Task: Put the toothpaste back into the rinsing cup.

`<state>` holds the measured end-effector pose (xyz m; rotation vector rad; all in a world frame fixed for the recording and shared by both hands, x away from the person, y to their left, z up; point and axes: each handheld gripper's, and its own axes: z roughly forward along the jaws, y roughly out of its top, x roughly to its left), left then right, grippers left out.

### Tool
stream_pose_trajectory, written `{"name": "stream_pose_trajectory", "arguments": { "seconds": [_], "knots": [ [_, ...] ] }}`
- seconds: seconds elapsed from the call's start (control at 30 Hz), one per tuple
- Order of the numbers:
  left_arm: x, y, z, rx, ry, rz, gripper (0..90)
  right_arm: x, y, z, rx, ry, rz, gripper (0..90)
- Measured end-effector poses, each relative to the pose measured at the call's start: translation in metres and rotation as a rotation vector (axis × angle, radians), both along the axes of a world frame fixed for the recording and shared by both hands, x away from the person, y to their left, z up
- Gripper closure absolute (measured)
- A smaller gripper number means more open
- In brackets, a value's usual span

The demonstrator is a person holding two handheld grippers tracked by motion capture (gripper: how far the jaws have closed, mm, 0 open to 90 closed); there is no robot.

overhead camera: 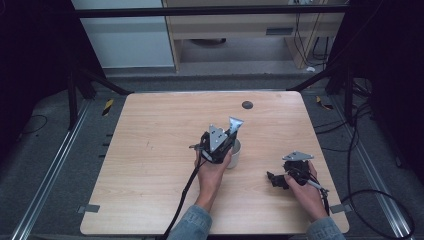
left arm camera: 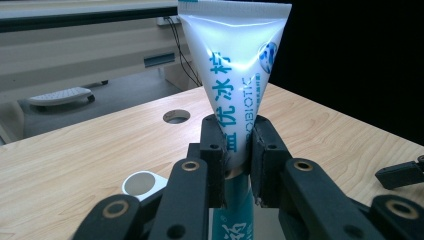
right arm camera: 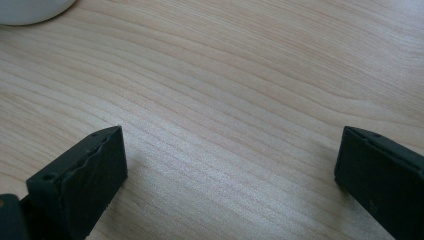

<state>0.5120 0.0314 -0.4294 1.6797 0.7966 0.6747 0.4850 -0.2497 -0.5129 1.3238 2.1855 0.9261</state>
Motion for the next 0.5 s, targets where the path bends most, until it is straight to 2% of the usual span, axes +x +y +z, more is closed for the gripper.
{"name": "stream_pose_trajectory", "arguments": {
  "seconds": [0.17, 0.5],
  "knots": [
    [0.0026, -0.0019, -0.0039, -0.009, 0.011, -0.001, 78.2, 0.0000, 0.0000, 0.0000, 0.000, 0.000, 0.000, 0.6],
    [0.0025, -0.0041, -0.0070, -0.017, -0.005, 0.000, 78.0, -0.0002, 0.0003, 0.0003, 0.005, 0.004, -0.004, 0.6]
  ]
}}
